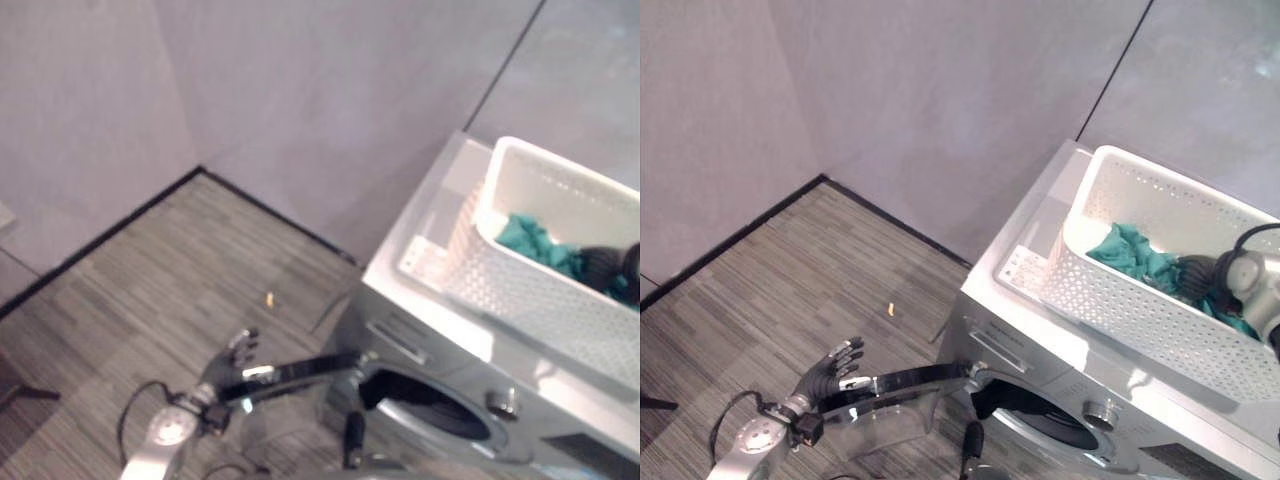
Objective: Grab the laundry basket,head to the washer,open it,put in the laundry and shut it.
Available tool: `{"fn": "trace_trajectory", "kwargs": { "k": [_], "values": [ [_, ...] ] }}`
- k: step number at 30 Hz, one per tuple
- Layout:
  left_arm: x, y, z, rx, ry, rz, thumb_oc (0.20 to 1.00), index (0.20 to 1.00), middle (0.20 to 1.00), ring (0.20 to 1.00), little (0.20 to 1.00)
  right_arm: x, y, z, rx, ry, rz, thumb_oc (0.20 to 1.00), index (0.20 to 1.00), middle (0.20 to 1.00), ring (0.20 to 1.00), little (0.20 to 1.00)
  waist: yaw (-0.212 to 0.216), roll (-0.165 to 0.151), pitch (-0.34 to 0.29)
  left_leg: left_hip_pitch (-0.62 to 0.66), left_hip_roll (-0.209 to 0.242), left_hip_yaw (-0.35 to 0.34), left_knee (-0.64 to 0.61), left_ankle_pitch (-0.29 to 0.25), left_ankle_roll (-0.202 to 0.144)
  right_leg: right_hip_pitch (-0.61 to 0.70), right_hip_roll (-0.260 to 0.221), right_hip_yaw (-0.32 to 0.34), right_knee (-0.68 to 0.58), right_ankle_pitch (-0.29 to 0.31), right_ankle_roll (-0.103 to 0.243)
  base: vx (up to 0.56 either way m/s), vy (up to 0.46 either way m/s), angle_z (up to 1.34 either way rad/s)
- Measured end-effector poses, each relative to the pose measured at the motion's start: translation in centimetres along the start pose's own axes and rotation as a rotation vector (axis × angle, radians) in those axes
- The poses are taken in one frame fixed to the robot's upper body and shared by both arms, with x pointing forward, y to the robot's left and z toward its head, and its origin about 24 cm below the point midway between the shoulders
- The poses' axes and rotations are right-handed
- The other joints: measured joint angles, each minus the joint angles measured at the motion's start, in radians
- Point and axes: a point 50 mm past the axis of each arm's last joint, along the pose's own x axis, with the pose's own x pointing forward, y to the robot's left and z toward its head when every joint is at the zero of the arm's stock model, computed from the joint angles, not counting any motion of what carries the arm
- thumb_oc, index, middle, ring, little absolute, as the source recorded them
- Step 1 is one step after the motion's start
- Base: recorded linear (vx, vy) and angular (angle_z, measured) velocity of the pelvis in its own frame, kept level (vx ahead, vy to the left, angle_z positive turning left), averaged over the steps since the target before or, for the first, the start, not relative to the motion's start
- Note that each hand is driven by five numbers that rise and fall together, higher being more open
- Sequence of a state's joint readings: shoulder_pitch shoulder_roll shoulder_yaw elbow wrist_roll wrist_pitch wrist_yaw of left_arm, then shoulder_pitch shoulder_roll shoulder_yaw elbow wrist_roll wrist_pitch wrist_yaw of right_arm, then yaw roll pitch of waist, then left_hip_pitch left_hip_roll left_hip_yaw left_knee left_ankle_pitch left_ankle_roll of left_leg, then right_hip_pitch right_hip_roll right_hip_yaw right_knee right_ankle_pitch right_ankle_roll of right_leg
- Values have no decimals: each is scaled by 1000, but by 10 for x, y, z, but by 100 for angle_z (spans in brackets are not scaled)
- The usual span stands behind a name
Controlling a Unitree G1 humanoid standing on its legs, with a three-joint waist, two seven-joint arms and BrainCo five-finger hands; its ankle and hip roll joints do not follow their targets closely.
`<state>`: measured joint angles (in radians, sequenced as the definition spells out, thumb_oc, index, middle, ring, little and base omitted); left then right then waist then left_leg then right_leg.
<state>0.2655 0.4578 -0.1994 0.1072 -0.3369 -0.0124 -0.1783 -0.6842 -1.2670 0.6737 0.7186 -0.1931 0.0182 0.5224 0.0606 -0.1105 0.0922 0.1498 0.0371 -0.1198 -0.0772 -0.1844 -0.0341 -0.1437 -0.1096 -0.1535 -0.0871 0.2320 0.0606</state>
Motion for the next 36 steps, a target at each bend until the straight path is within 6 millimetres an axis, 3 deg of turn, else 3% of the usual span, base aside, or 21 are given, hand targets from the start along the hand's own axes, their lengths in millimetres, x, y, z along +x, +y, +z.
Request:
{"fn": "trace_trajectory", "kwargs": {
  "k": [4, 5, 7, 11, 12, 18, 19, 23, 36],
  "values": [
    [0, 8, 9, 47, -16, 3, 1000, 1000, 1000, 1000, 1000, 0, -2, 3, 56, -21, -43, 1000, 1000, 1000, 1000, 1000, -1, -53, 39, -58, -17, -2, 38, -1, -1, -38, -16, -1, 0, 10, -13, -127, -6, 3],
    [1, 10, 9, 53, -17, 5, 1000, 1000, 1000, 1000, 1000, 2, 1, 5, 63, -27, -37, 1000, 1000, 1000, 1000, 1000, 0, -49, 56, -67, -19, -3, 43, -1, -1, -43, -18, -1, 0, 13, -16, -126, -6, 6],
    [2, 12, 15, 48, -45, 26, 1000, 1000, 1000, 1000, 1000, -1, -5, 1, 106, -20, -91, 1000, 1000, 1000, 1000, 1000, -1, -87, 75, -117, -30, -9, 94, -16, -10, -66, -28, -5, 0, 26, -22, -57, -16, 12],
    [0, 14, 13, 70, -25, 16, 1000, 1000, 1000, 1000, 1000, -11, 5, -18, 138, -5, -96, 1000, 1000, 1000, 1000, 1000, 0, -92, 114, -183, -30, -45, 141, -24, -19, -90, -35, -31, 0, 25, -21, -65, -34, 27],
    [0, 14, 13, 70, -25, 16, 1000, 1000, 1000, 1000, 1000, -12, 5, -20, 136, 0, -96, 887, 887, 887, 887, 887, -1, -93, 119, -193, -30, -53, 146, -24, -20, -94, -35, -37, 0, 25, -21, -17, -24, 28],
    [1, 12, 13, 68, -25, 19, 1000, 1000, 1000, 1000, 1000, -18, -2, -25, 128, 19, -115, 887, 887, 887, 887, 887, 6, -94, 133, -213, -30, -58, 165, -30, -26, -100, -34, -41, 0, 23, -21, 0, 0, 5],
    [1, 12, 13, 68, -25, 20, 1000, 1000, 1000, 1000, 1000, -19, -2, -25, 127, 19, -116, 200, 200, 200, 200, 200, 7, -94, 133, -216, -29, -59, 169, -32, -28, -100, -34, -41, 0, 19, -21, 0, 0, 0],
    [6, 11, 20, 96, -42, -3, 1000, 1000, 1000, 1000, 1000, -21, -7, -24, 132, 14, -120, 200, 200, 200, 200, 200, 4, -100, 135, -223, -30, -66, 171, -34, -30, -101, -38, -48, -4, -23, -5, 18, 9, 6],
    [6, 18, 26, 73, -77, 42, 1000, 1000, 1000, 1000, 1000, -27, -19, -22, 216, -41, -207, 200, 200, 200, 200, 200, -4, -81, 125, -200, -29, -48, 166, -34, -30, -95, -30, -39, 1, 17, -43, 6, 3, -4]
  ]
}}
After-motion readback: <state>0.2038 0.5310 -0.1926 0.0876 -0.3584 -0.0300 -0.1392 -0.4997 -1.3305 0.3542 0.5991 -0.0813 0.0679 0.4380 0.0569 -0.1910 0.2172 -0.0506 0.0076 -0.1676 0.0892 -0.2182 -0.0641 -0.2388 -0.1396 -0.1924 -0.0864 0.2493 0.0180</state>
